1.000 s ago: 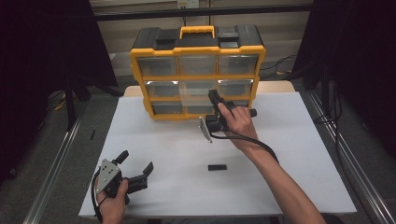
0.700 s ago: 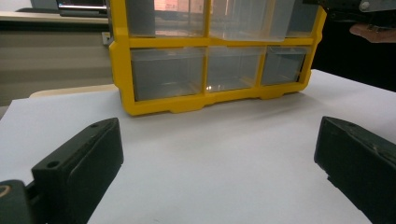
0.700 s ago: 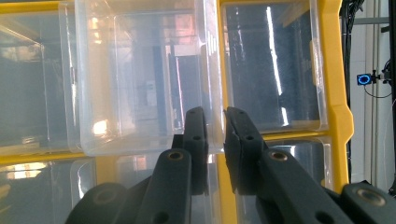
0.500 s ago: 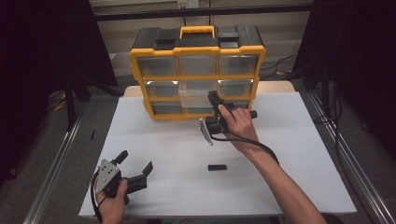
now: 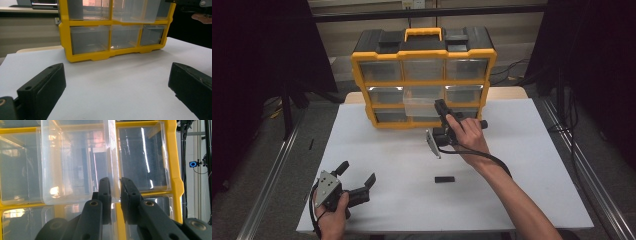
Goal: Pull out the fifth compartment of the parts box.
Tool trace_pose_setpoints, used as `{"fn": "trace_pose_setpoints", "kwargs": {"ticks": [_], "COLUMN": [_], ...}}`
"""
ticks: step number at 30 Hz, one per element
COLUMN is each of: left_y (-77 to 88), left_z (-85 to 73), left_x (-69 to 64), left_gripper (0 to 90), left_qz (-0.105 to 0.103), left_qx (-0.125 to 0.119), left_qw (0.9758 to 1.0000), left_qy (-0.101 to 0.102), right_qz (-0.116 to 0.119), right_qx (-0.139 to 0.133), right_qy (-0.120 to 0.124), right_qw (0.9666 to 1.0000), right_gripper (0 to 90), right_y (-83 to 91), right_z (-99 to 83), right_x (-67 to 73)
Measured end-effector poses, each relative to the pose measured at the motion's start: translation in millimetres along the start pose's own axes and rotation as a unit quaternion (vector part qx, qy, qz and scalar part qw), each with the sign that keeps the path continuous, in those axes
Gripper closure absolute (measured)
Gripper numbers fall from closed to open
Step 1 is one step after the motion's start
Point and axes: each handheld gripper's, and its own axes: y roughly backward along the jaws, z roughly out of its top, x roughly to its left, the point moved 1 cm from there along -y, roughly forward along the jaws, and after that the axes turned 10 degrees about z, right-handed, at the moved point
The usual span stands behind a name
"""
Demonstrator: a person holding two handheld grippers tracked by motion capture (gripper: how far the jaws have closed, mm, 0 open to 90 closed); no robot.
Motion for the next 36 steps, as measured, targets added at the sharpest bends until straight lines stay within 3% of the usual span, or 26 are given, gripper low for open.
{"fn": "trace_pose_setpoints", "kwargs": {"ticks": [13, 36], "left_y": [-0.3, -0.4], "left_z": [-0.2, -0.4], "left_x": [0.4, 1.3], "left_gripper": [1.5, 1.5], "left_qz": [0.000, 0.001], "left_qx": [0.000, 0.002], "left_qw": [1.0000, 1.0000], "left_qy": [-0.001, -0.002], "right_qz": [-0.003, -0.007], "right_qx": [-0.003, -0.013], "right_qy": [0.009, 0.000], "right_qw": [0.9999, 0.9999], "right_gripper": [79.3, 78.9], "right_y": [4.0, 13.4], "right_z": [1.1, 1.6], "right_x": [2.0, 4.5]}}
